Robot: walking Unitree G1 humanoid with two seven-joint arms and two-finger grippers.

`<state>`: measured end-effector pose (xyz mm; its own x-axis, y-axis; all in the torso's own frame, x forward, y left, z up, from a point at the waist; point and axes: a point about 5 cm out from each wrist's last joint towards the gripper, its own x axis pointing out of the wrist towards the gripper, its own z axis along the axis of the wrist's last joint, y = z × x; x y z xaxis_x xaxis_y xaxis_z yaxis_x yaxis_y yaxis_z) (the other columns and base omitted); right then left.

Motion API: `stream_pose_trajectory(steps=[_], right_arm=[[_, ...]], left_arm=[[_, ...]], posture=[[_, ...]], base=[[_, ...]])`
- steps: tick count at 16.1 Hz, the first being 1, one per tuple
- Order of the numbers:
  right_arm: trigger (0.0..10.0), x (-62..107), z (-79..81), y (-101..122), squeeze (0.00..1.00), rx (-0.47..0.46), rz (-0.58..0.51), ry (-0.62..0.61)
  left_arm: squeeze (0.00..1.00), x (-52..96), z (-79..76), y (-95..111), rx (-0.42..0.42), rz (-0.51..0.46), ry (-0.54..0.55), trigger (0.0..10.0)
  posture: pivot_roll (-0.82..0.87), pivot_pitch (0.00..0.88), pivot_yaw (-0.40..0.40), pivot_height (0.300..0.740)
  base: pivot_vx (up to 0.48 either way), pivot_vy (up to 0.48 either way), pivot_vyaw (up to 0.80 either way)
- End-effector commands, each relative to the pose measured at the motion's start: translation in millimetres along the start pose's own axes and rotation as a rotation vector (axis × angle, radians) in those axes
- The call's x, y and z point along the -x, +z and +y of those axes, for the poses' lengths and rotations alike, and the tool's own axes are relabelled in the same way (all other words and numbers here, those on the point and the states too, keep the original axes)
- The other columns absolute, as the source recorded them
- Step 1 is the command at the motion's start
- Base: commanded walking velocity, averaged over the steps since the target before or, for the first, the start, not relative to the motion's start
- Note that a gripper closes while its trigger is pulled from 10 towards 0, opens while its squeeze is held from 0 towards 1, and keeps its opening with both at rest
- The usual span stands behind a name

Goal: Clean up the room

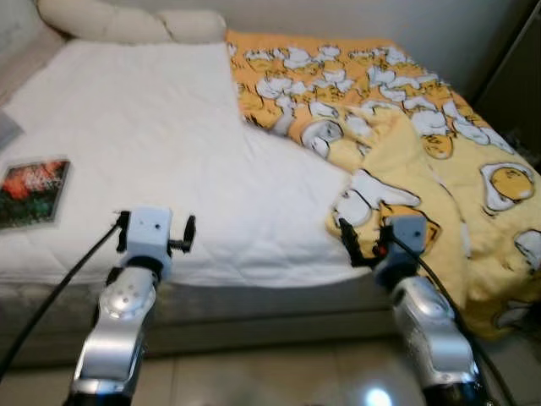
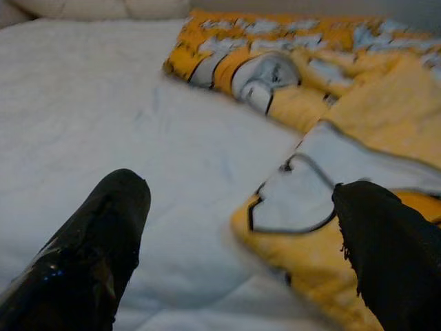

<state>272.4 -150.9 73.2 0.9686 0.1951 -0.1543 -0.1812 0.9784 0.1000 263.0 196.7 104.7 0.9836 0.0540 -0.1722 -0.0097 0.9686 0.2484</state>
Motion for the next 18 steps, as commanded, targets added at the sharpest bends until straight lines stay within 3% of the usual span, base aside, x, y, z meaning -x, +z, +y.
stream_pose_trajectory(steps=[1, 2, 6, 18], right_arm=[[10.0, -2.0, -0.2, 4.0, 0.82, 0.004, -0.001, 0.009], [10.0, -2.2, 0.1, 3.9, 0.0, 0.007, 0.002, 0.011], [10.0, -2.0, 1.0, 2.7, 0.0, 0.016, 0.012, 0.011], [10.0, -3.2, 3.3, 2.6, 0.0, 0.02, 0.013, 0.029]], left_arm=[[0.0, -1.6, 1.0, 6.3, 0.008, -0.029, 0.007, 10.0], [0.0, -1.9, 1.3, 7.2, 0.008, -0.029, 0.006, 10.0], [0.0, -0.1, -0.5, 8.4, 0.017, -0.05, -0.018, 10.0], [0.0, 0.4, -4.9, 7.5, 0.024, -0.058, -0.045, 10.0]], posture=[[-0.04, 0.0, -0.034, 0.74], [-0.04, 0.0, -0.034, 0.74], [-0.04, 0.0, -0.034, 0.74], [-0.05, 0.0, -0.038, 0.74]], base=[[0.0, 0.0, 0.0], [0.0, 0.0, 0.0], [0.129, 0.0, 0.0], [0.324, 0.0, 0.0]])
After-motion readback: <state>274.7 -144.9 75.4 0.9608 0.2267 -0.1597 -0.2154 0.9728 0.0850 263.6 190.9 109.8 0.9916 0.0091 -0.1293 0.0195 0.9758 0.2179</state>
